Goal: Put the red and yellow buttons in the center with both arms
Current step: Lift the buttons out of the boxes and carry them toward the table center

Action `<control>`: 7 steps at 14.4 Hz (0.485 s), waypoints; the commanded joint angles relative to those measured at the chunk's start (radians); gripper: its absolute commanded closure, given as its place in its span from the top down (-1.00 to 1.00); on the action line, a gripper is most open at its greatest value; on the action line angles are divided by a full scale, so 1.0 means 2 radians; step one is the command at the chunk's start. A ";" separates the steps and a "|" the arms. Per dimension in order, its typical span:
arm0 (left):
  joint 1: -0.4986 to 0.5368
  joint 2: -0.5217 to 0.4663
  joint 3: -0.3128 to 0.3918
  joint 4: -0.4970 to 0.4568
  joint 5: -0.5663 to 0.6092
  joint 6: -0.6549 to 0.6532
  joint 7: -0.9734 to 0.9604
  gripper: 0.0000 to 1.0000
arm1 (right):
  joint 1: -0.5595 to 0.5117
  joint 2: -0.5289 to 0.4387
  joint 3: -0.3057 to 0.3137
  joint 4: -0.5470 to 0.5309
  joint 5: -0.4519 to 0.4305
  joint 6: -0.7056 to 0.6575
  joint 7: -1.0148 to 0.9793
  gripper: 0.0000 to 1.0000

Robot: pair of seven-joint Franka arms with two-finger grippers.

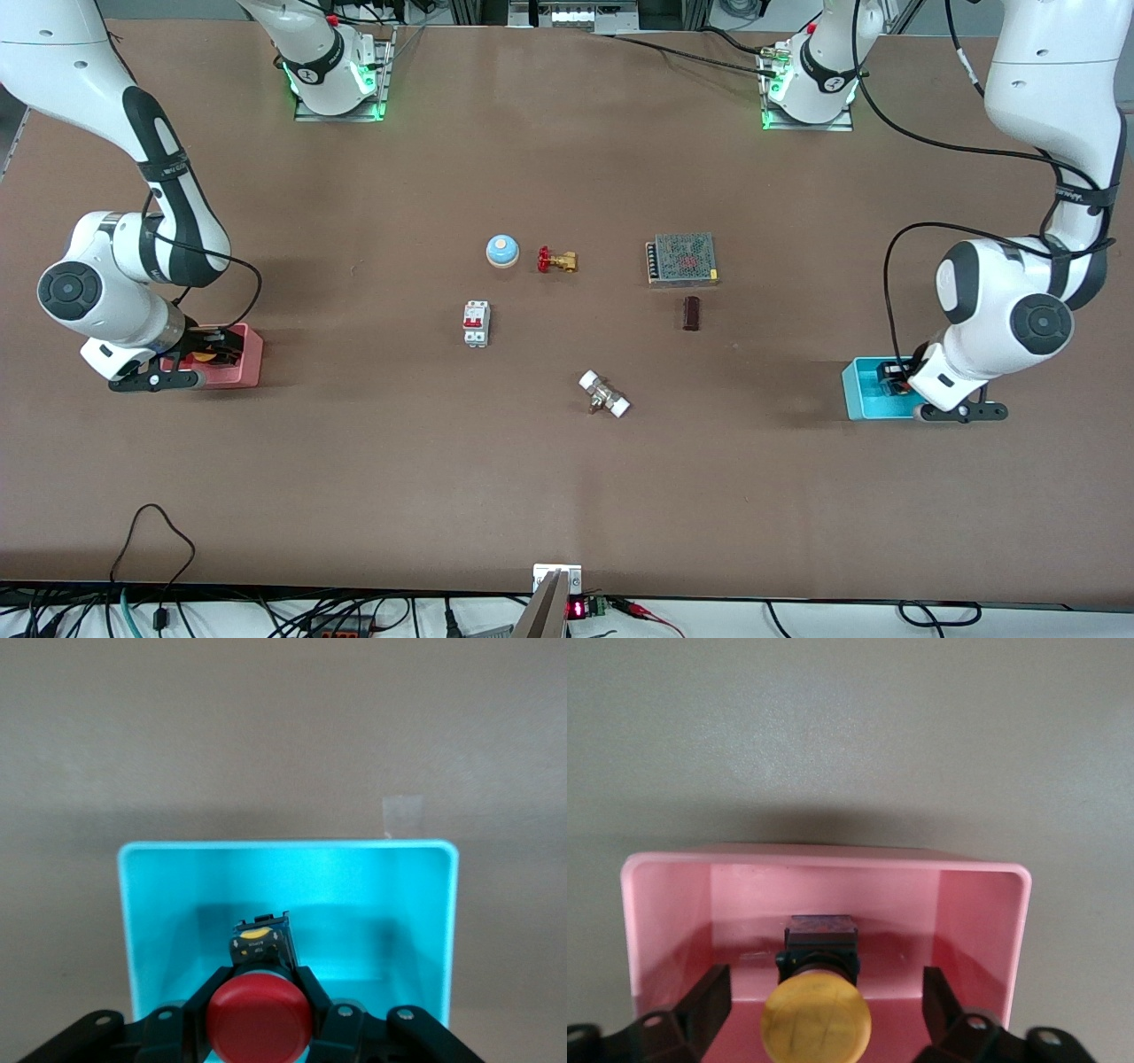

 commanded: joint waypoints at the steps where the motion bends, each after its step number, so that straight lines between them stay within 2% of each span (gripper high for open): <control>1: -0.006 -0.014 -0.013 0.079 0.010 -0.127 -0.001 -0.83 | -0.009 -0.003 0.005 -0.006 -0.008 0.007 -0.007 0.46; 3: -0.025 -0.015 -0.027 0.138 0.010 -0.211 -0.003 -0.82 | -0.009 -0.002 0.005 -0.006 -0.008 0.007 -0.008 0.11; 4: -0.045 -0.015 -0.027 0.155 0.010 -0.236 -0.002 -0.80 | -0.009 -0.002 0.005 -0.006 -0.008 0.007 -0.008 -0.15; 5: -0.065 -0.014 -0.027 0.166 0.010 -0.246 -0.005 -0.80 | -0.011 -0.001 0.005 -0.006 -0.008 0.007 -0.011 -0.53; 6: -0.089 -0.014 -0.027 0.169 0.004 -0.247 -0.006 -0.80 | -0.011 0.000 0.005 -0.006 -0.008 0.007 -0.012 -0.66; 7: -0.111 -0.011 -0.027 0.169 0.000 -0.247 -0.006 -0.80 | -0.011 0.000 0.006 -0.006 -0.008 0.007 -0.014 -0.71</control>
